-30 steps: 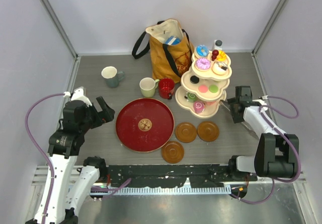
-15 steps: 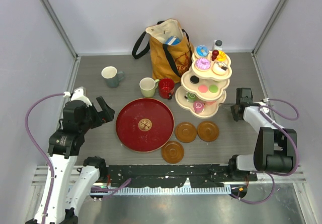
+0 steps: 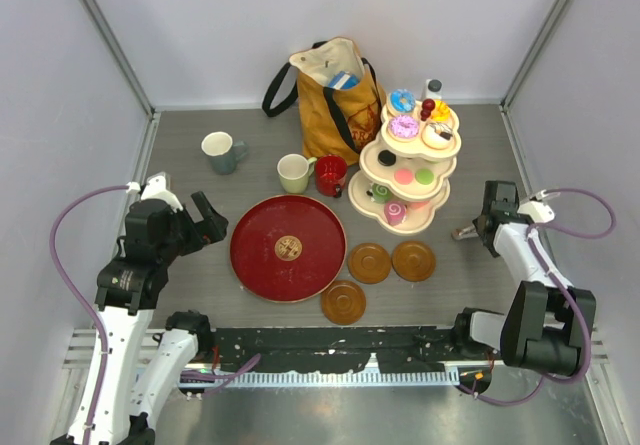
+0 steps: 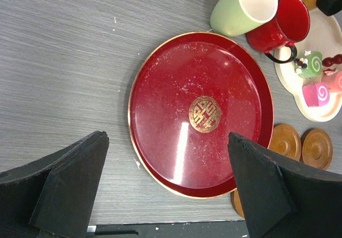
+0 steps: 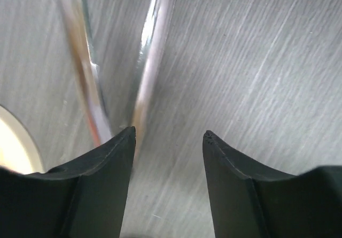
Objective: Serve the afternoon tea
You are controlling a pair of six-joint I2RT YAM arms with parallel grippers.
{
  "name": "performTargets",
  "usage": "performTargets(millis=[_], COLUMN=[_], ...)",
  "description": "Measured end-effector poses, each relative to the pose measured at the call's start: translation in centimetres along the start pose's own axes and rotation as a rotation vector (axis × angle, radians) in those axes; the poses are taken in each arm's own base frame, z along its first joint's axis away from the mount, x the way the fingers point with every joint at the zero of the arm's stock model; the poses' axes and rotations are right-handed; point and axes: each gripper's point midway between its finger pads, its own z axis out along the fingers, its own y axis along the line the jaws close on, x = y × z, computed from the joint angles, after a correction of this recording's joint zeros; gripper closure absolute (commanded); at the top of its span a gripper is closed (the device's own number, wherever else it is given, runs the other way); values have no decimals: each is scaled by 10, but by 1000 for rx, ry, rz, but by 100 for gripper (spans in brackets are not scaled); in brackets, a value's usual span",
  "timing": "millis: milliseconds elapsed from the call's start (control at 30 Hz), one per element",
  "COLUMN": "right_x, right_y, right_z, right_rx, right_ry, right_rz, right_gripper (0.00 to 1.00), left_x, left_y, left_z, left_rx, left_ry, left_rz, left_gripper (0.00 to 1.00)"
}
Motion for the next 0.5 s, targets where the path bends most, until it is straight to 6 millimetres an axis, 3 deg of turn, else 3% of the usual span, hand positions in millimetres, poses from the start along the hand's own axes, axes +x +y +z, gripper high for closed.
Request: performTargets(millis=[67, 267, 500], right_x=[3, -8, -25], right_y=[-7, -5, 11], right_z=[-1, -16, -59], right_rx=[27, -2, -228], right_ry=[22, 23, -33], right_rz=[-69, -177, -238], right_gripper=[29, 19, 7], left_x=[0, 1, 8], left_y=[0, -1, -18], left_z=[0, 1, 25], left_rx=[0, 1, 41], left_ry=[0, 6, 111], left_rz=[0, -8, -103], left_gripper=[0, 0, 0])
